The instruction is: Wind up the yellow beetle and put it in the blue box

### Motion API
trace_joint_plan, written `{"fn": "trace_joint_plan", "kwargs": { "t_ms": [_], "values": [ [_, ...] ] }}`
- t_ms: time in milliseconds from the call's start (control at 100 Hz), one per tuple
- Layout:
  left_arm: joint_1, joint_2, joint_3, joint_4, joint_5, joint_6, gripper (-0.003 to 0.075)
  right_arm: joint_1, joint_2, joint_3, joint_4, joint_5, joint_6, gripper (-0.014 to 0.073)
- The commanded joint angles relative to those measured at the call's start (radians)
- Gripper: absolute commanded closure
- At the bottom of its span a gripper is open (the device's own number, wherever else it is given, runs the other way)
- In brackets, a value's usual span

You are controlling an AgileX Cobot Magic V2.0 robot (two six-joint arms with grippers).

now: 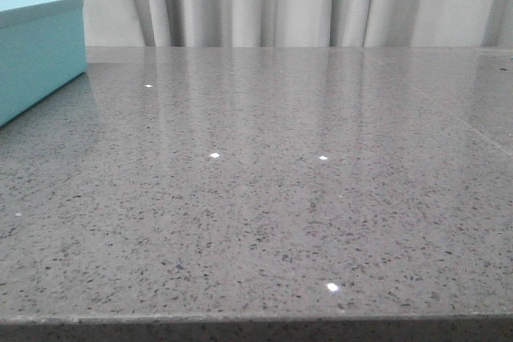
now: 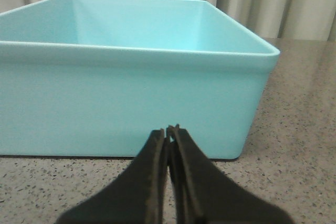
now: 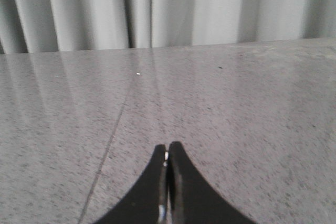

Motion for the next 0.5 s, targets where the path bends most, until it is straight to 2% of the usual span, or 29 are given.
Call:
{"fn": "trace_joint_plan", "kwargs": {
  "t_ms": [0, 120, 490],
  "values": [
    [-0.007, -0.032, 0.021, 0.0, -0.077, 0.003, 0.0739, -0.022, -0.026, -0.005, 0.019, -0.08, -0.045, 0.0643],
    [-0.007, -0.032, 0.021, 0.0, -0.077, 0.003, 0.0739, -0.023, -0.026, -0.005, 0.019, -0.086, -0.092, 0.0643],
    [-0.007, -0.032, 0.021, 0.0, -0.077, 0.003, 0.0739, -0.023, -0.026, -0.005, 0.027, -0.08, -0.093, 0.0643]
  ]
}}
